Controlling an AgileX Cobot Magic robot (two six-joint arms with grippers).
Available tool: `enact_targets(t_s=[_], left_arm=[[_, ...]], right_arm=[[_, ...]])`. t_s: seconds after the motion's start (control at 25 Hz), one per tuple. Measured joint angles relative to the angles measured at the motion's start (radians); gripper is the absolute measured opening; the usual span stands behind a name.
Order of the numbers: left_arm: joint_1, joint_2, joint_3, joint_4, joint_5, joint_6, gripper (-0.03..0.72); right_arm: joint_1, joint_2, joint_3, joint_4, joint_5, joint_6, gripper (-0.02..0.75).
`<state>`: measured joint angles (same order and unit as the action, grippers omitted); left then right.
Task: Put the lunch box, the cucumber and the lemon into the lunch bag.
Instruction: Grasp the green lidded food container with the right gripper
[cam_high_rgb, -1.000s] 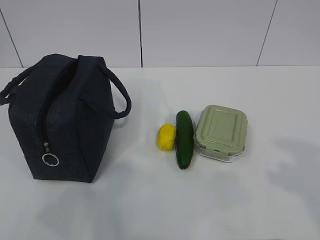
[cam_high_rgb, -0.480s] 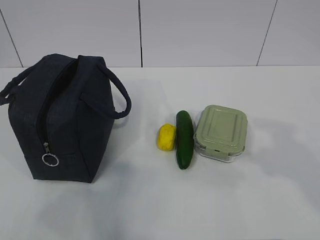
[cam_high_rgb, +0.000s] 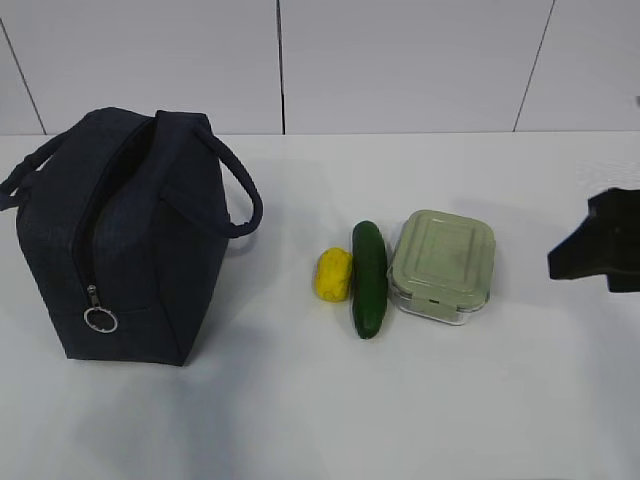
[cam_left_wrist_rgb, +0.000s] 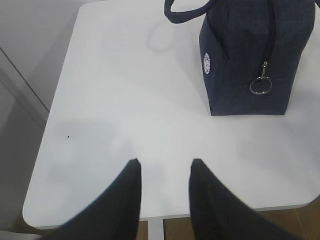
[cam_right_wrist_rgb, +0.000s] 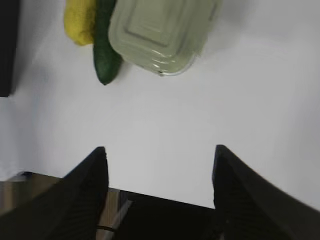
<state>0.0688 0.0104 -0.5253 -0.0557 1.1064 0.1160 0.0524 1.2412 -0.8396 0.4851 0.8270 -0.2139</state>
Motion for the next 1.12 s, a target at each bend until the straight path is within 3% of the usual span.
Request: enact_targets(t_s=[0.16, 0.36, 0.76, 0.92, 1.12], left_arm=[[0.0, 0.0, 0.0, 0.0, 0.0, 0.0, 0.235], [0.0, 0.0, 0.0, 0.0, 0.0, 0.0, 0.235], [0.0, 0.0, 0.0, 0.0, 0.0, 0.0, 0.235], [0.0, 0.0, 0.0, 0.0, 0.0, 0.0, 0.235], [0.0, 0.0, 0.0, 0.0, 0.0, 0.0, 0.235]], right_arm=[[-0.019, 0.099, -0.037, 0.2, 0.01, -0.139, 0.487], [-0.103, 0.211, -0.044, 0.468, 0.085, -0.34, 0.487], [-0.328, 0.418, -0.046, 0.828, 0.331, -0.694, 0.487], [-0.396, 0.513, -0.048, 0.899, 0.335, -0.758, 0.487], [-0.403, 0.598, -0.049, 0.904, 0.335, -0.784, 0.487]])
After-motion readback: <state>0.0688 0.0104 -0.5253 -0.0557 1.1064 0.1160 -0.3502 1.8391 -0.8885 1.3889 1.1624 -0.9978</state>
